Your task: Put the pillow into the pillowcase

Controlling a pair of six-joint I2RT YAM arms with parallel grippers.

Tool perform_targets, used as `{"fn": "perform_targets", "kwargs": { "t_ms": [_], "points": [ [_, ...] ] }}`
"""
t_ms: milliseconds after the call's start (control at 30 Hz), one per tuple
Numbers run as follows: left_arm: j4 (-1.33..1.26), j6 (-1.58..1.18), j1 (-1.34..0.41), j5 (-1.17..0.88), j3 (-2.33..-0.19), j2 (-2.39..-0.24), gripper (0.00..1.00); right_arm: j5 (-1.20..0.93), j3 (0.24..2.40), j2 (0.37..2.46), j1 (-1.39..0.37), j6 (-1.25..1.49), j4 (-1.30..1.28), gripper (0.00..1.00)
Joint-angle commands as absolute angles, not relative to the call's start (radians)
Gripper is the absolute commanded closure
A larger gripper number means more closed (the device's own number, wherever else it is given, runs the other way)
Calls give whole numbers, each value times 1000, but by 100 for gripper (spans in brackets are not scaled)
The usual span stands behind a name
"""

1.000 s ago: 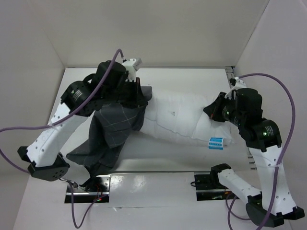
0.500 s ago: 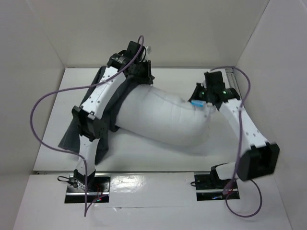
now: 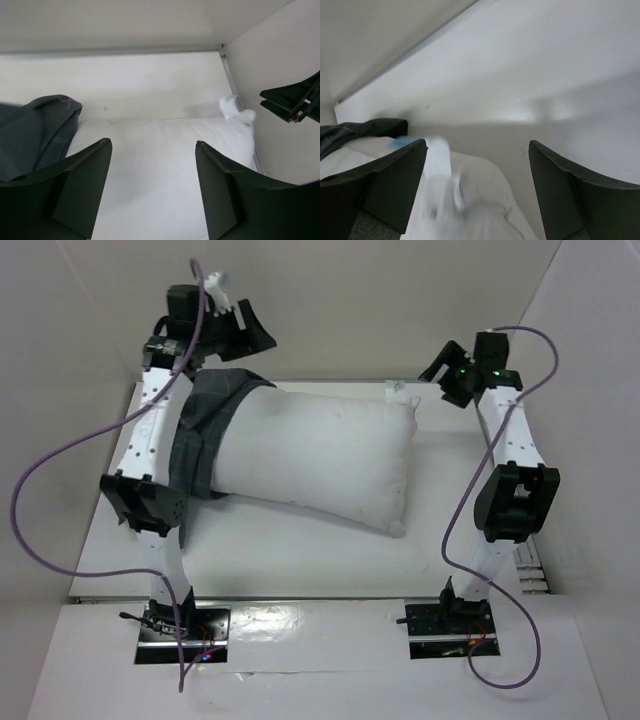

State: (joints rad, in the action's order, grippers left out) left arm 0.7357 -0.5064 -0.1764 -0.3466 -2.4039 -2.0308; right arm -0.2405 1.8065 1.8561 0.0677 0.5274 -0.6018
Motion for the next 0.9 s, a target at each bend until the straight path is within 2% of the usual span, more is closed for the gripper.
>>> {"fn": "perform_targets", "kwargs": {
  "t_ms": [0,33,133,200,333,400,567,867],
  "points": [
    [661,-502,-112,-376,-2370,-1918,21,-215,1816,1749,132,497,-549,9],
    [681,-502,-77,-350,-2347,-1917,27,-225,1804,1723,132,476,-549,9],
    [751,-448,-38,-258,-2281,-1893,33,-297,1740,1698,111,387,-572,8],
    [782,-407,-38,-209,-2206,-1881,33,-317,1697,1698,65,333,-616,8],
    [882,-371,-75,-53,-2166,-1891,17,-316,1620,1698,-4,305,-649,4],
    [911,-353,-124,61,-2154,-1911,16,-339,1585,1698,-5,305,-626,4],
    [925,-359,-192,234,-2092,-1911,16,-382,1546,1689,-15,314,-617,4],
    [976,-413,-239,440,-2036,-1944,25,-391,1516,1707,-15,305,-649,2]
  ]
}}
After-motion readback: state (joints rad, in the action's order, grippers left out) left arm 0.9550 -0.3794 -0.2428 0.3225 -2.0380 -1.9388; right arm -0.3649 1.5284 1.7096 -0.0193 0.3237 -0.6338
